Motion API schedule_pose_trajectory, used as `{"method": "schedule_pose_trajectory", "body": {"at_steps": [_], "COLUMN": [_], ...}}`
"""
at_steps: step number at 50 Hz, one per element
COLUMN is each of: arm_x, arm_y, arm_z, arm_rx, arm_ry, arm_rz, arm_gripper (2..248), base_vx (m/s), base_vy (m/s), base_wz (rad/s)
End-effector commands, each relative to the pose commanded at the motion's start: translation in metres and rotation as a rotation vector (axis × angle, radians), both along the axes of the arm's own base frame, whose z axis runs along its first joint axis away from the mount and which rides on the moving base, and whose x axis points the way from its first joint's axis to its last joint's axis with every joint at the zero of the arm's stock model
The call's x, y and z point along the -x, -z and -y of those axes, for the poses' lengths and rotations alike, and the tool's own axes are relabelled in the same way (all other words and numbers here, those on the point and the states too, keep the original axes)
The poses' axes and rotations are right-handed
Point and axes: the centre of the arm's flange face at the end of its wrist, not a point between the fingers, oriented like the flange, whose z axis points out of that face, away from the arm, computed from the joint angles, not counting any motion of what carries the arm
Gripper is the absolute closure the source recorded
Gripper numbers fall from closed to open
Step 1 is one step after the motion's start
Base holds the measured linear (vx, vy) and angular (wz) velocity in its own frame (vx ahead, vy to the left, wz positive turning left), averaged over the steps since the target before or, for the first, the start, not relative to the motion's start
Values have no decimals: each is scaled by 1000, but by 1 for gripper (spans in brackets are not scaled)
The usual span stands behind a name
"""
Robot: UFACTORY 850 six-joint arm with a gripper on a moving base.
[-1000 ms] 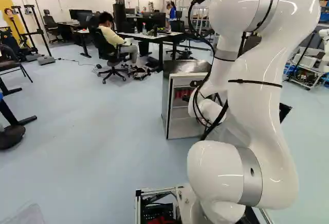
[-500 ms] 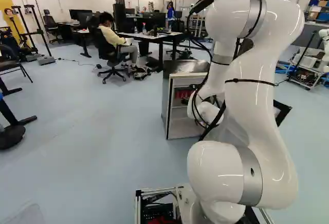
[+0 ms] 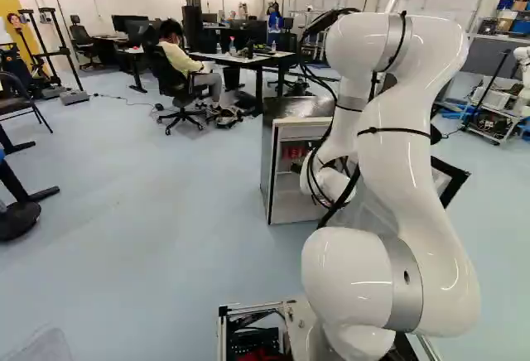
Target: Grab a drink from the fridge
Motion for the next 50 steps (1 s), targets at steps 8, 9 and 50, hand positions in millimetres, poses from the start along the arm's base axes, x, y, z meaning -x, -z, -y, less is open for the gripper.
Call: {"method": "schedule_pose_trajectory", "body": {"at_steps": [8, 9, 50], "arm_x": [-4, -5, -30], "arm_y": [10, 11, 65], "arm_z": [1, 1, 5], "arm_rx": [-3, -4, -13], "arm_ry": [-2, -2, -9], "arm_rz": [-10, -11, -29], "arm_gripper": [3, 3, 3], "base_vx": [0, 0, 0], "base_vy": [0, 0, 0], "base_wz": [0, 0, 0]}}
